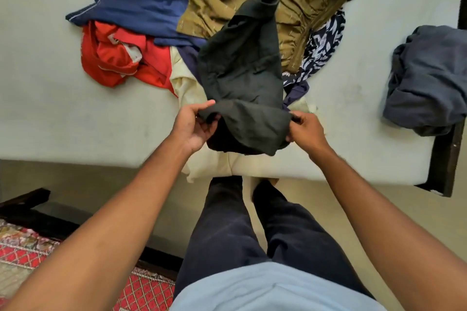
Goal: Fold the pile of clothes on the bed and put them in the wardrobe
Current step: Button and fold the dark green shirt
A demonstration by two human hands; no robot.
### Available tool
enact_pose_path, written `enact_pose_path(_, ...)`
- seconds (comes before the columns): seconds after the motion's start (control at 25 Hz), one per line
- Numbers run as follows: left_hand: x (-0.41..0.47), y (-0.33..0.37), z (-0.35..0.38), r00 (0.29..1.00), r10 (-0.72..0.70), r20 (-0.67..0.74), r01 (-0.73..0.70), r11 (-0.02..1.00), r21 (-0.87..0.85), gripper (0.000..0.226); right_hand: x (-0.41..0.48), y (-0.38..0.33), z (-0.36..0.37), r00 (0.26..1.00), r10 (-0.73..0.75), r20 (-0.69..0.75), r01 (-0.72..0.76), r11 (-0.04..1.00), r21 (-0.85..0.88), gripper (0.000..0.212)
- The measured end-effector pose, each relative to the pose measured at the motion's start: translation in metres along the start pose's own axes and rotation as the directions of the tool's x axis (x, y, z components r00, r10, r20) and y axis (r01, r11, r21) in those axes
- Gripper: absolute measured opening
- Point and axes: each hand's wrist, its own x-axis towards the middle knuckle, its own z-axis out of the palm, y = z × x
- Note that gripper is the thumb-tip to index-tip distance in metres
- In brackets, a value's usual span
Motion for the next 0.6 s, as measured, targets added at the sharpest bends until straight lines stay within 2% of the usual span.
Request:
enact_pose_path(0.08,0.027,0.029,0.026,0.999,0.028,0.024,-0.026,0.997,-0.067,0.023,0.038,-0.021,0.002,0.993,-0.001,-0.122,-0.012,0.995,-0.102,0.038)
enact_pose_path(0.16,0.057,0.06,0.047,0.996,0.051,0.072,-0.049,0.998,-0.038,0.034,0.08,-0.037,0.005,0.987,0.033,-0.158,-0.054,0.99,-0.133,0.042)
enact_pose_path(0.28,0.106,0.1,0.07,0.99,0.111,0.082,-0.117,0.991,0.062,0.046,0.149,-0.053,0.008,0.992,0.047,-0.117,-0.053,0.998,-0.045,0.042)
enact_pose_path(0.36,0.135,0.117,0.078,0.985,0.161,0.059,-0.164,0.985,0.05,0.048,0.186,-0.057,0.013,0.995,0.001,-0.099,-0.001,1.0,0.008,0.043)
enact_pose_path(0.48,0.16,0.122,0.087,0.961,0.276,-0.004,-0.273,0.953,0.133,0.044,0.216,-0.068,0.018,0.98,-0.095,-0.176,0.096,0.995,-0.007,0.046)
enact_pose_path(0.52,0.166,0.12,0.087,0.925,0.379,-0.037,-0.361,0.904,0.23,0.045,0.22,-0.071,0.019,0.97,-0.114,-0.215,0.105,0.993,-0.052,0.048)
enact_pose_path(0.56,0.17,0.115,0.086,0.848,0.529,-0.037,-0.483,0.799,0.358,0.052,0.222,-0.07,0.019,0.962,-0.114,-0.248,0.089,0.99,-0.109,0.047)
enact_pose_path(0.6,0.17,0.108,0.084,0.735,0.677,0.032,-0.603,0.632,0.486,0.063,0.219,-0.069,0.02,0.959,-0.076,-0.274,0.029,0.985,-0.172,0.044)
